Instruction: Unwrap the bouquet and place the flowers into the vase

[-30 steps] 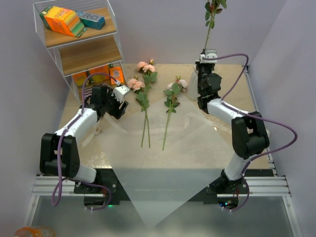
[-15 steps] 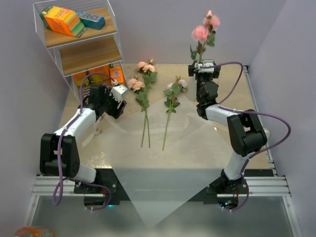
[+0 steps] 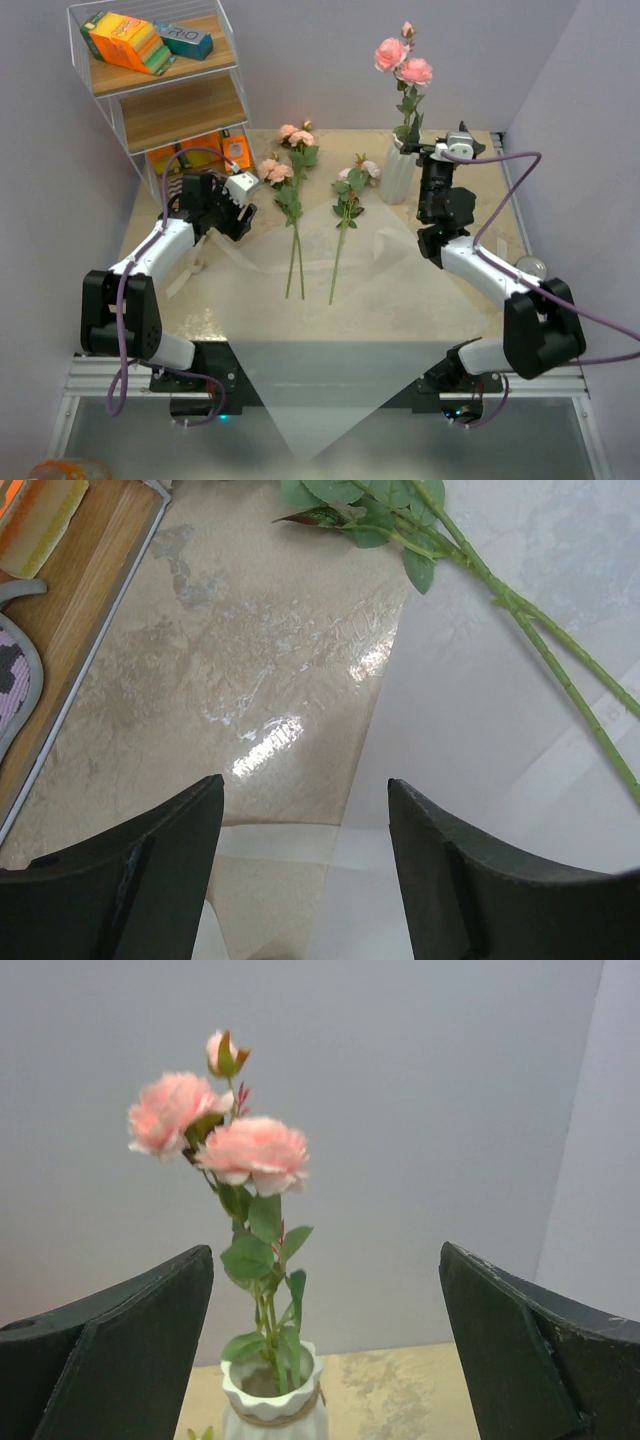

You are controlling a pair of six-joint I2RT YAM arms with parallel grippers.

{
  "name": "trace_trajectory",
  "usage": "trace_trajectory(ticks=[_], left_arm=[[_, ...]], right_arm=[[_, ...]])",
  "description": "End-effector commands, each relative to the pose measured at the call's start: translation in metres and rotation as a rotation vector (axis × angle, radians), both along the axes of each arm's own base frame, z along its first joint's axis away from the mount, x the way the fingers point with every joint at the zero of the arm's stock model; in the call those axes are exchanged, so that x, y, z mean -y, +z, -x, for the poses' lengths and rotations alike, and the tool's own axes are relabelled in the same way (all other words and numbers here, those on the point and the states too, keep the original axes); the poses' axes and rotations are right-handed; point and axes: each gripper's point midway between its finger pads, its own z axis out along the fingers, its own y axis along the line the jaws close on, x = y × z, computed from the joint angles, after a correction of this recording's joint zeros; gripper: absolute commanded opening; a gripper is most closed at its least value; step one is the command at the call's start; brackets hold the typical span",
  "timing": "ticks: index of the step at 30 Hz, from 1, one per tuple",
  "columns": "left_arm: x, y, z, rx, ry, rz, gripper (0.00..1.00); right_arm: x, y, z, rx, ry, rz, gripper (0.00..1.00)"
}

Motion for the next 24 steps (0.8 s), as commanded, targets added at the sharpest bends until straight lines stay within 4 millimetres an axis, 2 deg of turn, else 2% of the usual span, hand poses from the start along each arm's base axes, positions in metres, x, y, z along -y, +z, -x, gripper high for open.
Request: trace_trajectory(ticks=[1, 2, 3, 4, 6, 7, 9, 11, 12, 13, 14, 16, 17, 18, 19, 21, 24], left_arm=[[0.002, 0.002, -0.002, -0.001, -0.01, 0.025, 0.71], [0.002, 0.001, 0.0, -0.009, -0.013, 0.025, 0.71], [0.002, 0.001, 0.0, -0.01, -0.015, 0.023, 0.71], [0.002, 0.0, 0.0, -0.01, -0.012, 0.022, 0.71], [0.0, -0.001, 0.0, -0.008, 0.0, 0.023, 0.71], [-0.001, 0.002, -0.001, 0.001, 0.002, 0.024, 0.7], [-0.002, 0.005, 0.0, 0.007, 0.01, 0.029, 0.66], [-0.004, 0.015, -0.002, 0.041, 0.018, 0.033, 0.65], [-0.004, 0.017, 0.0, 0.046, 0.02, 0.036, 0.65], [-0.005, 0.022, 0.0, 0.061, 0.022, 0.038, 0.65], [-0.003, 0.025, 0.001, 0.064, 0.013, 0.047, 0.65], [-0.002, 0.034, 0.001, 0.078, 0.001, 0.063, 0.65], [0.001, 0.034, 0.004, 0.063, -0.011, 0.078, 0.65], [0.003, 0.04, 0.002, 0.068, -0.018, 0.082, 0.66], [0.004, 0.04, 0.002, 0.062, -0.025, 0.086, 0.67], [0.005, 0.042, 0.004, 0.045, -0.038, 0.084, 0.73], [0.002, 0.037, 0.008, 0.023, -0.046, 0.06, 0.78]], right_arm=[[-0.015, 0.059, 0.043, 0.04, 0.046, -0.054, 0.99], [-0.027, 0.039, 0.038, -0.101, 0.053, -0.008, 0.99], [-0.034, 0.044, 0.042, -0.123, 0.058, -0.006, 0.99], [-0.053, 0.054, 0.055, -0.121, 0.104, -0.006, 0.99], [-0.068, 0.043, 0.064, -0.193, 0.152, -0.041, 0.99], [-0.073, 0.048, 0.07, -0.205, 0.193, -0.101, 0.99], [-0.078, 0.029, 0.072, -0.27, 0.256, -0.333, 0.99], [-0.095, 0.004, 0.075, -0.375, 0.345, -0.395, 0.99], [-0.101, -0.005, 0.076, -0.408, 0.371, -0.39, 0.99], [-0.12, -0.015, 0.081, -0.454, 0.469, -0.367, 0.99], [-0.126, -0.02, 0.083, -0.462, 0.504, -0.368, 0.99], [-0.139, -0.038, 0.075, -0.539, 0.509, -0.35, 0.98], [-0.137, -0.075, 0.075, -0.703, 0.414, -0.272, 0.98], [-0.152, -0.091, 0.06, -0.778, 0.357, -0.231, 0.97], [-0.161, -0.105, 0.061, -0.822, 0.337, -0.196, 0.94], [-0.169, -0.142, 0.052, -0.925, 0.282, -0.197, 0.83], [-0.175, -0.186, 0.045, -1.04, 0.21, -0.186, 0.82]])
